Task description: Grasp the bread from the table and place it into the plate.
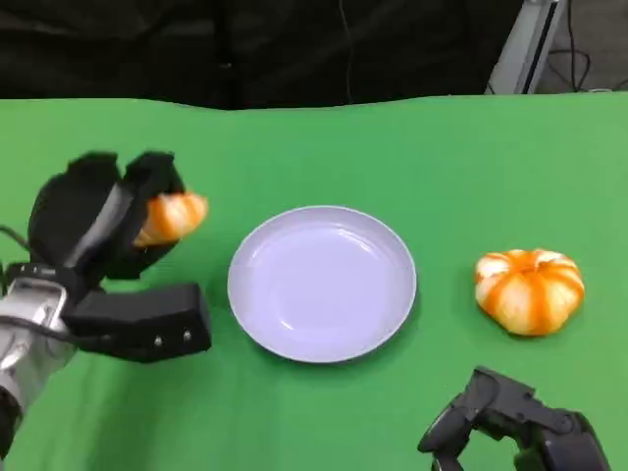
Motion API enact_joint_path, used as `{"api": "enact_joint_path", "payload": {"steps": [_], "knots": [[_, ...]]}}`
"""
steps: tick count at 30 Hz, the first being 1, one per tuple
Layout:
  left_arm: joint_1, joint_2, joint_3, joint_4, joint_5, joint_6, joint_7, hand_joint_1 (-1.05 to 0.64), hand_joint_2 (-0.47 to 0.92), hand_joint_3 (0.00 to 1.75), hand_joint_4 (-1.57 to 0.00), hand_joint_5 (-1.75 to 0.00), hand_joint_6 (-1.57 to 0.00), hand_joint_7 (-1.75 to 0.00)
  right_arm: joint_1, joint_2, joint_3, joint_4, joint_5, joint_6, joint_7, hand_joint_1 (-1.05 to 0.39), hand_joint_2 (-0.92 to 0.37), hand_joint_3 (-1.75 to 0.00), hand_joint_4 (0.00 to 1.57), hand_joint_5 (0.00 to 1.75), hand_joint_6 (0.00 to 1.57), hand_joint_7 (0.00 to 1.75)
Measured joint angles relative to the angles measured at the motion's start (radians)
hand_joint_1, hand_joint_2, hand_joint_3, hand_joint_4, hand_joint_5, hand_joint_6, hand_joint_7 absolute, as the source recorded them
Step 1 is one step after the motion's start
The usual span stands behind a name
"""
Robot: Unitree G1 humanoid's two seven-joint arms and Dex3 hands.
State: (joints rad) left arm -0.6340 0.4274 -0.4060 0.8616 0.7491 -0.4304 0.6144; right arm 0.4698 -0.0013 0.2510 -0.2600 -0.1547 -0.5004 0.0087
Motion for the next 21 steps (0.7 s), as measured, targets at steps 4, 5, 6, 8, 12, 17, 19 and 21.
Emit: {"api": "enact_joint_path", "payload": {"steps": [4,5,6,8,12,17,19,21], "knots": [[0.009,0.0,0.013,-0.061,-0.005,-0.008,-0.002,-0.19,0.34,1.37,-0.93,-1.75,-0.72,-1.75,0.003,0.0,0.003,0.0,-0.002,0.0,0.0,-0.09,-0.35,-1.27,0.7,1.6,0.76,1.32],[0.02,-0.001,0.015,-0.095,-0.007,-0.007,-0.007,-0.18,0.32,1.33,-0.93,-1.75,-0.71,-1.75,0.006,0.0,0.003,0.0,-0.003,0.0,-0.001,-0.09,-0.34,-1.27,0.7,1.6,0.77,1.32],[0.031,-0.007,0.016,-0.129,-0.01,-0.006,-0.014,-0.17,0.31,1.32,-0.93,-1.75,-0.72,-1.75,0.008,0.001,0.004,0.0,-0.003,0.0,-0.002,-0.09,-0.34,-1.27,0.7,1.59,0.77,1.32],[0.044,-0.032,0.016,-0.198,-0.014,-0.006,-0.033,-0.17,0.33,1.34,-0.93,-1.75,-0.72,-1.75,0.009,0.002,0.006,0.0,-0.003,0.001,-0.003,-0.09,-0.35,-1.27,0.7,1.59,0.77,1.31],[0.048,-0.103,0.012,-0.265,-0.016,0.012,-0.081,-0.16,0.32,1.38,-0.94,-1.75,-0.74,-1.75,0.012,-0.001,0.006,-0.001,-0.005,0.001,-0.004,-0.09,-0.36,-1.26,0.69,1.58,0.77,1.31],[0.034,-0.169,-0.032,-0.251,0.004,0.018,-0.117,-0.17,0.28,1.38,-0.95,-1.75,-0.75,-1.75,0.016,-0.003,0.001,-0.001,-0.003,0.0,-0.006,-0.1,-0.36,-1.25,0.69,1.59,0.76,1.31],[0.028,-0.194,-0.051,-0.229,0.015,0.019,-0.125,-0.17,0.28,1.38,-0.95,-1.75,-0.75,-1.75,0.013,-0.003,0.001,-0.001,-0.003,0.0,-0.007,-0.11,-0.36,-1.24,0.69,1.59,0.76,1.31],[0.018,-0.214,-0.068,-0.203,0.027,0.033,-0.134,-0.17,0.28,1.37,-0.94,-1.75,-0.75,-1.74,0.013,-0.003,0.001,-0.001,-0.003,0.0,-0.007,-0.12,-0.36,-1.24,0.69,1.59,0.76,1.31]]}}
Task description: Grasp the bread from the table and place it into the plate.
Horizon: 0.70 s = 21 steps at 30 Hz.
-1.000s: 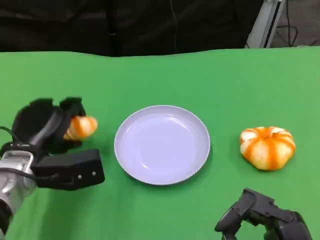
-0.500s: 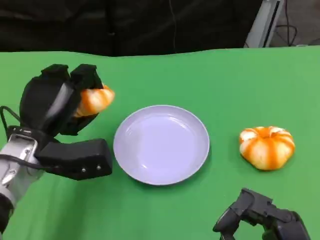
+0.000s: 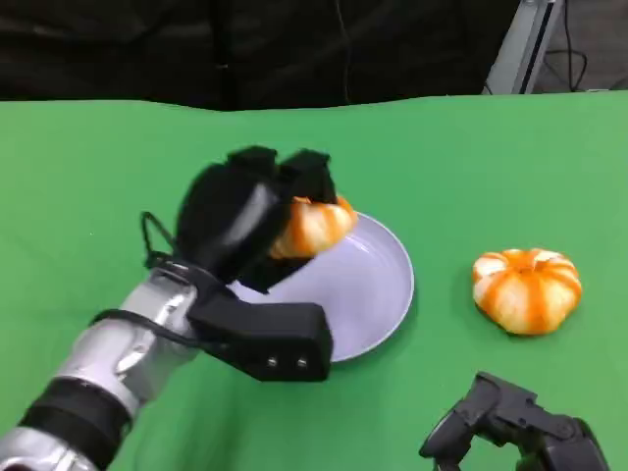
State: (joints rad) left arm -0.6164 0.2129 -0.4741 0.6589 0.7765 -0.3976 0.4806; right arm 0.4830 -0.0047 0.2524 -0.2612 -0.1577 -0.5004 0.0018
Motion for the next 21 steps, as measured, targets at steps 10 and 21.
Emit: {"api": "enact_joint_path", "payload": {"steps": [10,21], "knots": [[-0.053,-0.064,-0.044,0.139,0.023,0.051,-0.055,-0.28,0.73,0.56,-0.62,-1.15,-0.72,-0.44,0.004,0.001,0.002,-0.003,-0.002,0.0,-0.003,-0.13,-0.38,-1.21,0.68,1.59,0.76,1.31],[-0.07,-0.069,-0.059,0.102,-0.008,0.229,-0.475,-0.94,0.92,0.46,0.0,0.0,-0.02,0.0,0.006,0.002,0.005,-0.006,-0.003,0.0,-0.004,-0.12,-0.39,-1.21,0.68,1.6,0.76,1.32]]}}
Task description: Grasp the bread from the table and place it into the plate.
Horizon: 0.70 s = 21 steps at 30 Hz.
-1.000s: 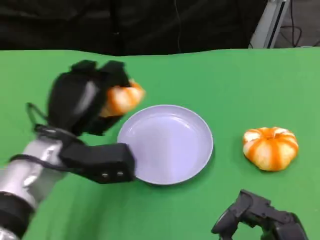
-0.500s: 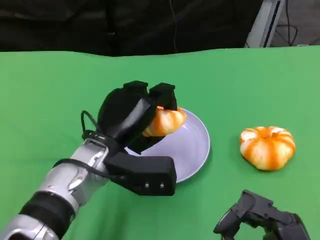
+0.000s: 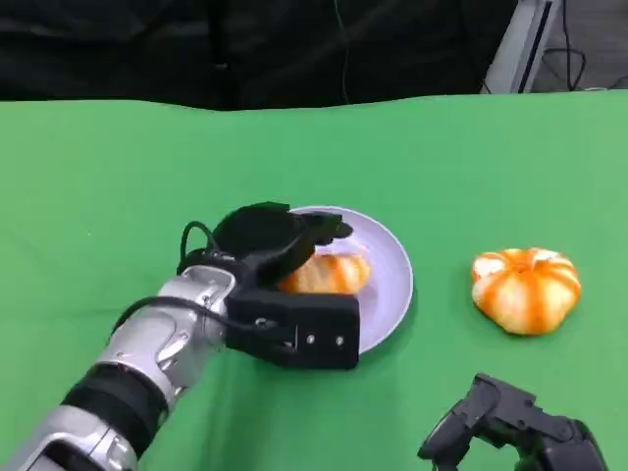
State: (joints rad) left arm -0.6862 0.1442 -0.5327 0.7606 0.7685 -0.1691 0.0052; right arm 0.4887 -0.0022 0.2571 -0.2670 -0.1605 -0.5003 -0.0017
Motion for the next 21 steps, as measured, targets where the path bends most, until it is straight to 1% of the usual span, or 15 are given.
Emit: {"api": "enact_joint_path", "payload": {"steps": [3,7,11,14,18,19,21], "knots": [[0.001,0.008,0.0,-0.033,-0.003,0.022,-0.052,-0.96,0.92,0.48,0.0,0.0,-0.01,0.0,0.0,0.0,0.0,0.0,0.0,0.0,0.0,-0.12,-0.39,-1.21,0.68,1.6,0.76,1.32],[0.005,0.014,0.001,-0.067,-0.014,0.037,-0.082,-1.0,0.92,0.5,0.0,0.0,0.0,0.0,-0.001,0.0,0.0,0.0,0.0,-0.001,0.0,-0.11,-0.37,-1.23,0.69,1.6,0.76,1.32],[0.026,0.053,0.011,-0.156,-0.044,0.035,-0.154,-1.01,0.92,0.52,0.0,0.0,-0.01,-0.01,-0.001,-0.001,-0.001,0.0,0.002,0.0,0.0,-0.11,-0.37,-1.24,0.69,1.6,0.76,1.32],[0.042,0.082,0.02,-0.211,-0.064,0.037,-0.176,-1.01,0.92,0.52,0.0,0.0,-0.02,-0.01,-0.001,-0.002,-0.002,0.0,0.002,0.0,0.0,-0.11,-0.37,-1.25,0.69,1.6,0.76,1.33],[0.085,0.122,0.043,-0.292,-0.081,0.034,-0.19,-0.96,0.92,0.52,-0.01,0.0,-0.04,-0.02,-0.004,0.0,0.0,0.001,0.001,0.0,0.0,-0.13,-0.37,-1.25,0.68,1.61,0.75,1.33],[0.095,0.131,0.052,-0.315,-0.088,0.033,-0.19,-0.92,0.92,0.51,-0.03,-0.02,-0.05,-0.02,-0.004,0.0,0.0,0.001,0.001,0.0,0.0,-0.12,-0.37,-1.25,0.68,1.61,0.75,1.33],[0.115,0.146,0.075,-0.35,-0.106,0.029,-0.186,-0.77,0.92,0.43,-0.11,-0.06,-0.11,-0.05,-0.007,0.0,0.0,0.002,0.001,0.0,0.0,-0.12,-0.37,-1.25,0.68,1.61,0.75,1.33]]}}
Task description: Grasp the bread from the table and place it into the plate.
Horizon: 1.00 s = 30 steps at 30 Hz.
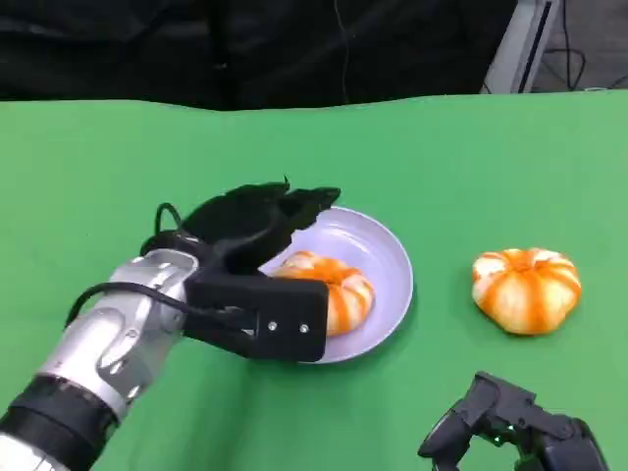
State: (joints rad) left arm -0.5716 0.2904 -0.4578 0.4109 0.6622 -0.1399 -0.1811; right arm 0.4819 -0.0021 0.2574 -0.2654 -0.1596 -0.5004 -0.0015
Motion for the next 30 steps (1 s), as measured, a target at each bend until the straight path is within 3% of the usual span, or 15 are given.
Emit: {"api": "enact_joint_path", "payload": {"steps": [2,7,14,15,16,17,18,20,22,24,26,28,30], "knots": [[0.052,0.014,0.054,-0.05,-0.045,-0.036,0.034,-0.71,0.92,0.39,-0.14,-0.08,-0.13,-0.05,-0.002,-0.001,-0.001,0.001,0.0,0.0,0.0,-0.12,-0.37,-1.25,0.68,1.61,0.75,1.33],[0.149,0.037,0.168,-0.116,-0.138,-0.127,0.11,-0.47,0.92,0.22,-0.45,-0.3,-0.42,-0.14,-0.005,0.0,-0.003,0.002,0.0,0.0,-0.001,-0.11,-0.36,-1.25,0.69,1.61,0.76,1.33],[0.205,0.038,0.225,-0.154,-0.204,-0.183,0.127,-0.45,0.92,0.2,-0.48,-0.35,-0.46,-0.14,-0.012,0.0,-0.002,0.004,-0.001,0.0,-0.001,-0.11,-0.36,-1.26,0.69,1.61,0.76,1.32],[0.205,0.037,0.225,-0.154,-0.204,-0.185,0.127,-0.32,0.92,0.21,-0.61,-0.55,-0.57,-0.22,-0.012,0.0,-0.002,0.004,-0.001,0.0,-0.001,-0.11,-0.36,-1.26,0.68,1.61,0.76,1.32],[0.232,0.032,0.247,-0.176,-0.25,-0.19,0.125,-0.22,0.92,0.21,-0.63,-0.84,-0.64,-0.35,-0.014,0.0,0.001,0.005,-0.003,0.0,0.0,-0.11,-0.36,-1.27,0.68,1.61,0.76,1.33],[0.282,0.01,0.283,-0.218,-0.327,-0.207,0.127,-0.19,0.92,0.22,-0.63,-0.95,-0.65,-0.4,-0.013,0.0,0.0,0.004,-0.003,-0.001,-0.001,-0.11,-0.36,-1.27,0.68,1.61,0.76,1.33],[0.338,-0.015,0.313,-0.262,-0.407,-0.228,0.126,-0.14,0.91,0.25,-0.67,-1.04,-0.7,-0.5,-0.009,0.0,0.0,0.004,-0.003,0.0,-0.001,-0.11,-0.36,-1.27,0.68,1.61,0.76,1.33],[0.454,-0.054,0.364,-0.335,-0.513,-0.271,0.127,-0.04,0.66,0.77,-0.71,-1.2,-0.72,-0.75,-0.006,0.0,0.0,0.004,-0.002,0.001,-0.001,-0.12,-0.37,-1.26,0.68,1.61,0.75,1.34],[0.549,-0.072,0.402,-0.386,-0.57,-0.281,0.128,0.0,0.53,1.04,-0.71,-1.27,-0.73,-0.86,-0.008,0.0,0.002,0.003,-0.002,0.002,-0.001,-0.12,-0.37,-1.25,0.67,1.62,0.75,1.34],[0.621,-0.093,0.423,-0.433,-0.61,-0.281,0.129,0.01,0.51,1.1,-0.71,-1.29,-0.73,-0.89,-0.01,0.0,0.003,0.003,-0.002,0.003,0.0,-0.12,-0.37,-1.25,0.67,1.62,0.75,1.35],[0.657,-0.107,0.429,-0.46,-0.634,-0.278,0.126,0.05,0.54,1.18,-0.76,-1.49,-0.74,-1.17,-0.011,0.0,0.005,0.003,-0.002,0.004,0.0,-0.12,-0.38,-1.25,0.67,1.62,0.74,1.35],[0.706,-0.117,0.434,-0.512,-0.678,-0.291,0.111,0.06,0.56,1.19,-0.78,-1.6,-0.76,-1.32,-0.005,0.0,0.006,0.001,-0.002,0.004,0.0,-0.11,-0.38,-1.25,0.67,1.62,0.74,1.35],[0.761,-0.125,0.436,-0.545,-0.719,-0.31,0.087,0.06,0.57,1.19,-0.78,-1.63,-0.76,-1.37,0.004,-0.001,0.005,0.001,-0.002,0.004,0.0,-0.11,-0.38,-1.24,0.67,1.62,0.74,1.35]]}}
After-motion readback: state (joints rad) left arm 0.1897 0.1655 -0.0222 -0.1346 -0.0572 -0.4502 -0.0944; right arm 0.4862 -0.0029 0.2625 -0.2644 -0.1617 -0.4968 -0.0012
